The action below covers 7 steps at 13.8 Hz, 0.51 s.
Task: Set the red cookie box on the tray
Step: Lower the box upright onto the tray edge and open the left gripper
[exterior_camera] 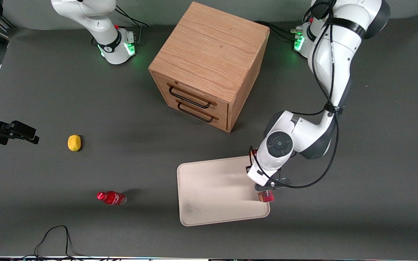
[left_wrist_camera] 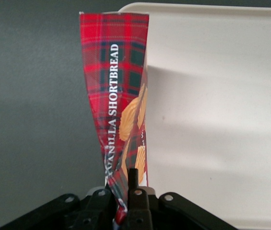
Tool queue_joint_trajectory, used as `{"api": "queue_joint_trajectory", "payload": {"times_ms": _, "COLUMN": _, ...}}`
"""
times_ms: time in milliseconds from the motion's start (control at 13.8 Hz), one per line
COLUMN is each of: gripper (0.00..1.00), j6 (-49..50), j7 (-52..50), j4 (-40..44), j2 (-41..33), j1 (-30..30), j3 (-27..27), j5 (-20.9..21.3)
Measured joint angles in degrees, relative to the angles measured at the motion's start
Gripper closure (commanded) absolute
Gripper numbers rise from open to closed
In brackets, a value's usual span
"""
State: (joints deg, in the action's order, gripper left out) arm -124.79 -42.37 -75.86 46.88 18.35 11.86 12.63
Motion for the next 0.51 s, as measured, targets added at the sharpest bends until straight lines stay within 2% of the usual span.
{"api": "queue_joint_trajectory", "payload": {"times_ms": 72, "gripper": 0.61, "j6": -0.78, "j7": -0.06, "j4": 0.04, "j2": 0.23, "j1": 0.0, "j3": -0.03, "j5": 0.55}}
{"api": "queue_joint_trajectory", "payload": {"times_ms": 145, "gripper": 0.14, "j6": -1.09, "j7": -0.06, "j4": 0.13, "j2": 0.24, "j1": 0.0, "j3": -0.08, "j5": 0.79}}
{"api": "queue_joint_trajectory", "payload": {"times_ms": 217, "gripper": 0.0, "j6": -1.11, "j7": -0.05, "j4": 0.35, "j2": 0.24, "j1": 0.0, "j3": -0.09, "j5": 1.07}}
{"api": "queue_joint_trajectory", "payload": {"times_ms": 506, "gripper": 0.0, "j6": -3.61, "j7": -0.11, "j4": 1.09, "j2": 0.24, "j1": -0.01, "j3": -0.11, "j5": 4.87}}
